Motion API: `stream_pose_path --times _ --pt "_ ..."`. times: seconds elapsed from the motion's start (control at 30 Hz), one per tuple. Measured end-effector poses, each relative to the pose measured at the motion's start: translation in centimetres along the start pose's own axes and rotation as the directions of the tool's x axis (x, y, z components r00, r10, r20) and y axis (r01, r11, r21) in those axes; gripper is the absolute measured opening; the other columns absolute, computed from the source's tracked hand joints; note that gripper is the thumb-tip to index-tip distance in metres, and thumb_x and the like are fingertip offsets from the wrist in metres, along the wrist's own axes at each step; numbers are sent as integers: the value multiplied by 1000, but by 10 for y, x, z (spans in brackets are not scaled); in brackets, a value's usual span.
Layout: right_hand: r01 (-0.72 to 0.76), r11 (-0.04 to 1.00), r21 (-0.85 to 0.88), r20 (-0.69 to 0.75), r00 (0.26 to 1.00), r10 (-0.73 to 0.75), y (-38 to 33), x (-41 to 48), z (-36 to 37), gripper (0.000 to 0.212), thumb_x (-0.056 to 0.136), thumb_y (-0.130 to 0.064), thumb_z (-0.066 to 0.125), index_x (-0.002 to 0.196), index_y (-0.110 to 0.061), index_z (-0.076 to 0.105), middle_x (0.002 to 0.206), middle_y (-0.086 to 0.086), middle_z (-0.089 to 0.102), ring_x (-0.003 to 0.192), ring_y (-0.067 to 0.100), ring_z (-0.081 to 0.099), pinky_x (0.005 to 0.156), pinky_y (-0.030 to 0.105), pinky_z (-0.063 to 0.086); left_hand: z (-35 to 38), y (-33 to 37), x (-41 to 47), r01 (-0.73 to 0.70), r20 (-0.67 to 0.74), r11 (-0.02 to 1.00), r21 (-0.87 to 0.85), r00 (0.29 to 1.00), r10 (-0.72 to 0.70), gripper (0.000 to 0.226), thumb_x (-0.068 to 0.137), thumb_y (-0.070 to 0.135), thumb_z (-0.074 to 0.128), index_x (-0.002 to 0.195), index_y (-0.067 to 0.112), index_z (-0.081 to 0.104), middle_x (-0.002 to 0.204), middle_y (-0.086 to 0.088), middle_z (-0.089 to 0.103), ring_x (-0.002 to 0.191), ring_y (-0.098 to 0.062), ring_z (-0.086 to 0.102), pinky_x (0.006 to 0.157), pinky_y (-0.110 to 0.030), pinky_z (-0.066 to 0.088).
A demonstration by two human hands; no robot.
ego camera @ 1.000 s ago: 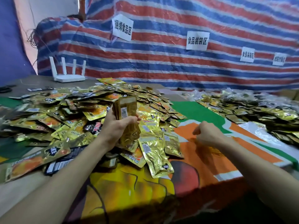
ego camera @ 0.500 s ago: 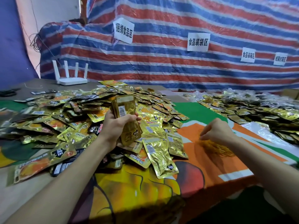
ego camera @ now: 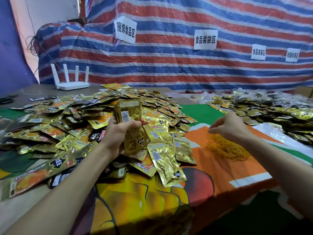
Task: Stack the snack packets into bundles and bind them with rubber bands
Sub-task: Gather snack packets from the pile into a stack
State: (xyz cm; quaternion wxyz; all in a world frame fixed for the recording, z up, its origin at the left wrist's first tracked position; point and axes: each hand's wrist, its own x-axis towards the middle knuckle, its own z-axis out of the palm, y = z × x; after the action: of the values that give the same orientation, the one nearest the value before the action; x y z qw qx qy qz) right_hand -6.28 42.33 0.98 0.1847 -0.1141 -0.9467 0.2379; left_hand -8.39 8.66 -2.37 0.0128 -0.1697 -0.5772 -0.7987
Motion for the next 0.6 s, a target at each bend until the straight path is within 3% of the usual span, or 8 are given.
stream_pose_path --times 0.13,0.23,0.4,0.5,0.6 --pt "79 957 278 -5 997 -81 -38 -10 7 4 82 -22 83 81 -20 80 79 -3 76 74 8 68 58 19 46 -2 3 -1 56 146 992 -110 989 -39 29 86 -3 59 112 3 68 101 -15 75 97 -34 72 72 -47 62" --pt "98 826 555 65 985 -160 -76 -22 18 5 79 -24 84 78 -26 79 75 -10 77 69 -3 69 53 10 46 -3 3 0 95 209 985 -142 976 -64 36 77 3 64 112 6 71 96 -15 71 85 -29 71 73 -41 61" --pt "29 679 734 206 942 -263 -126 -28 51 4 78 -24 84 77 -27 82 83 -5 78 73 5 66 63 24 47 -10 5 2 126 179 991 -46 977 -116 37 76 7 69 113 5 73 95 -21 72 81 -28 72 67 -38 60" --pt "36 635 771 183 944 -276 -144 -26 70 4 78 -22 84 77 -25 83 82 -2 78 77 9 66 65 27 47 -13 7 3 143 74 989 35 987 -146 25 83 0 68 108 5 72 94 -22 75 81 -29 74 66 -39 62" --pt "86 613 785 103 958 -267 -152 -22 88 14 78 -19 84 70 -30 82 77 -4 78 66 -1 66 60 22 47 -11 7 6 194 -45 980 51 980 -192 23 83 -4 66 105 -4 71 91 -24 75 74 -28 74 60 -36 60"
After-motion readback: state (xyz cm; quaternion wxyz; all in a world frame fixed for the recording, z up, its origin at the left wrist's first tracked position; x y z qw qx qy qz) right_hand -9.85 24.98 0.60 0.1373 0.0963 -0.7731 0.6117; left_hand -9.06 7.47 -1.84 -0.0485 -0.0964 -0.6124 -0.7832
